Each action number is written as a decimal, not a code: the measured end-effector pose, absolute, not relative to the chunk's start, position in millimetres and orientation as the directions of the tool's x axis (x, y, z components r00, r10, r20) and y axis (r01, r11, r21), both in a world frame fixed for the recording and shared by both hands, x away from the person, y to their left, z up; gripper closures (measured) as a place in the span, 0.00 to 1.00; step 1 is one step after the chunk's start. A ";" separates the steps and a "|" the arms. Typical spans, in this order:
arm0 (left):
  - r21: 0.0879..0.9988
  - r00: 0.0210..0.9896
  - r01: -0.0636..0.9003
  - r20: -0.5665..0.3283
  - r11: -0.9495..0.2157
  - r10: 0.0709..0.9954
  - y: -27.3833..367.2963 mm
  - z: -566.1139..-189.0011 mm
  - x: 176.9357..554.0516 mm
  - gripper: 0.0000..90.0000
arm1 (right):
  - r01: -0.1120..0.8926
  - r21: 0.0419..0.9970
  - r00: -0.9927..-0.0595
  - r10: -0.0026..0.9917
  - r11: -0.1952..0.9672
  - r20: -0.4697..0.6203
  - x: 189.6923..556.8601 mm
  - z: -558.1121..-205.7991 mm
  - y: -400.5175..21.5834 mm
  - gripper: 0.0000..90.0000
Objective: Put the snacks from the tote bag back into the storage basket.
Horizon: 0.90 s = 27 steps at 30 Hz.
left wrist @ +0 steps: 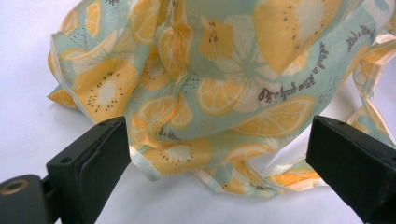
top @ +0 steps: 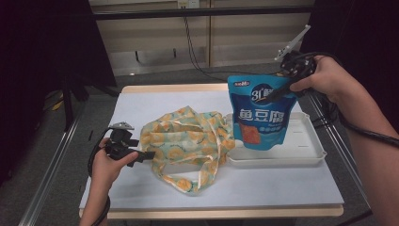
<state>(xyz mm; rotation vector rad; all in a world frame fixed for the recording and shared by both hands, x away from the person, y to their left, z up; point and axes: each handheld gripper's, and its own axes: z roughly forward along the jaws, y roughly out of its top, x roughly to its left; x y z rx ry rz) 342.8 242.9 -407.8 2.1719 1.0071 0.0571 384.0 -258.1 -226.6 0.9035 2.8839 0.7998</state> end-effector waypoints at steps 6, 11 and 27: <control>0.630 0.695 0.645 -0.247 -0.434 0.675 240.6 -408.7 342.6 0.07 | 0.521 0.466 -0.843 0.518 0.715 0.147 384.1 -240.8 -254.5 1.00; 0.628 0.693 0.646 -0.244 -0.434 0.678 241.2 -408.6 342.4 0.07 | 0.500 0.472 -0.856 0.495 0.726 0.146 382.4 -248.5 -253.5 1.00; 0.629 0.692 0.646 -0.244 -0.432 0.680 243.0 -407.7 339.0 0.07 | 0.497 0.498 -0.860 0.480 0.711 0.172 380.0 -277.3 -257.8 1.00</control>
